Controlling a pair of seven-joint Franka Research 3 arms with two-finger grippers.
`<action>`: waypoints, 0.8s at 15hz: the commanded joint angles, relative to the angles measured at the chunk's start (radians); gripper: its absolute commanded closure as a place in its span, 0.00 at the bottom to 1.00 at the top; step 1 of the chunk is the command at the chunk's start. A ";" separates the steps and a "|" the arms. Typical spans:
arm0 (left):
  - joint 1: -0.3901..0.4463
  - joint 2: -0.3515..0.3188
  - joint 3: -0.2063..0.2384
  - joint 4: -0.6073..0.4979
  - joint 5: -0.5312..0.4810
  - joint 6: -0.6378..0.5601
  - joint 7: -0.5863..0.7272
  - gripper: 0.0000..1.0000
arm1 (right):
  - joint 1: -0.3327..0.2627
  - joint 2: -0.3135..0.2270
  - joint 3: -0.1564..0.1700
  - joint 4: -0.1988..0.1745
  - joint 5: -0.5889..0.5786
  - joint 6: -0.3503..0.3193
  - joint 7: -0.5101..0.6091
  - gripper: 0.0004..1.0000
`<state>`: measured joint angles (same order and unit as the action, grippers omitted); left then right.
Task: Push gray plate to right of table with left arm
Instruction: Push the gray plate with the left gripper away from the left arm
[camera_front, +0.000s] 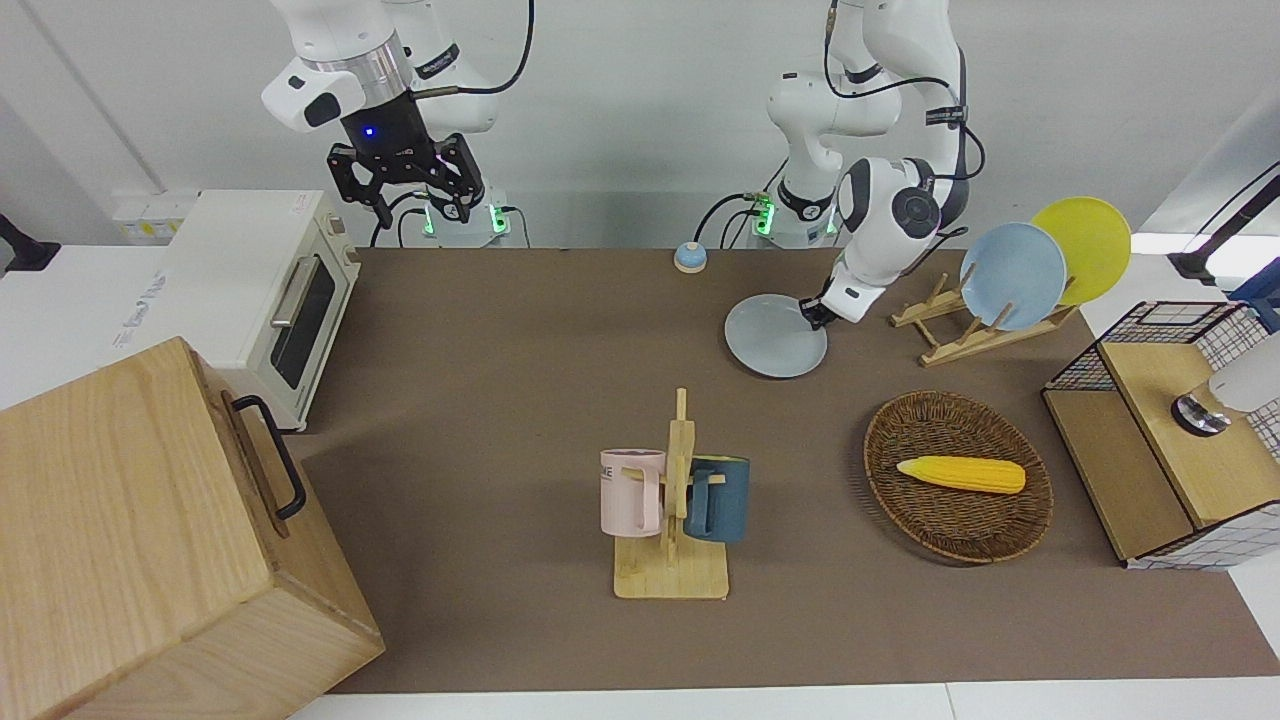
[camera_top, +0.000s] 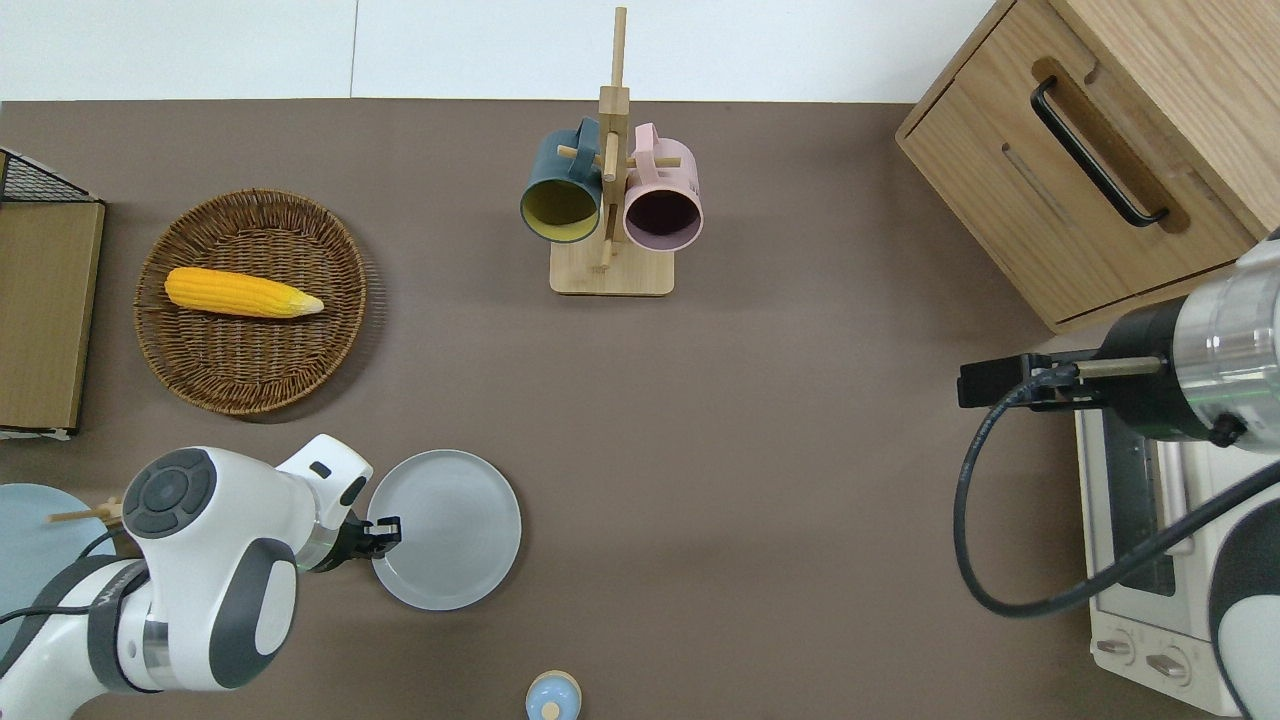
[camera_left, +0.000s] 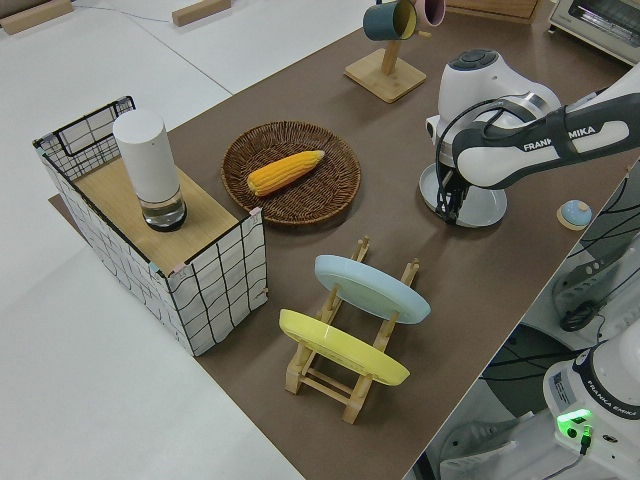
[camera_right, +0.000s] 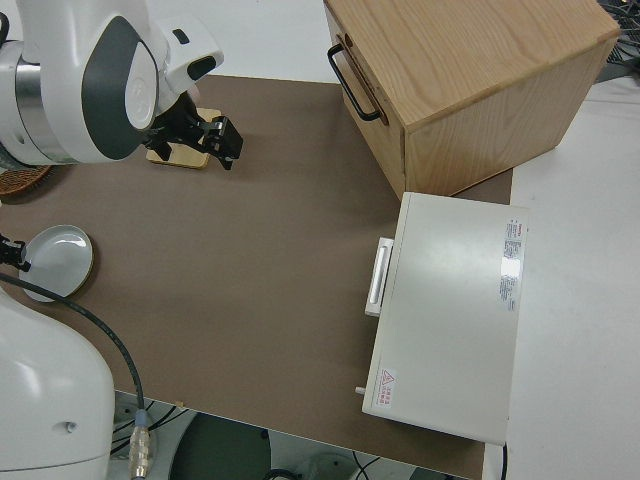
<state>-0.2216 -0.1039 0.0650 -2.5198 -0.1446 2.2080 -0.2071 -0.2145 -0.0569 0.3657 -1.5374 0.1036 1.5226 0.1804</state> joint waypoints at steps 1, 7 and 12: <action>-0.094 0.015 0.006 -0.007 -0.052 0.022 -0.084 1.00 | -0.006 0.006 0.004 0.014 0.016 -0.005 0.002 0.00; -0.212 0.023 -0.016 0.004 -0.102 0.062 -0.233 1.00 | -0.006 0.006 0.004 0.014 0.016 -0.005 0.002 0.00; -0.219 0.026 -0.135 0.007 -0.164 0.124 -0.342 1.00 | -0.006 0.006 0.004 0.014 0.016 -0.005 0.002 0.00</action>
<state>-0.4234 -0.1014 -0.0200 -2.5184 -0.2703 2.2883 -0.4792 -0.2145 -0.0569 0.3657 -1.5374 0.1036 1.5226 0.1804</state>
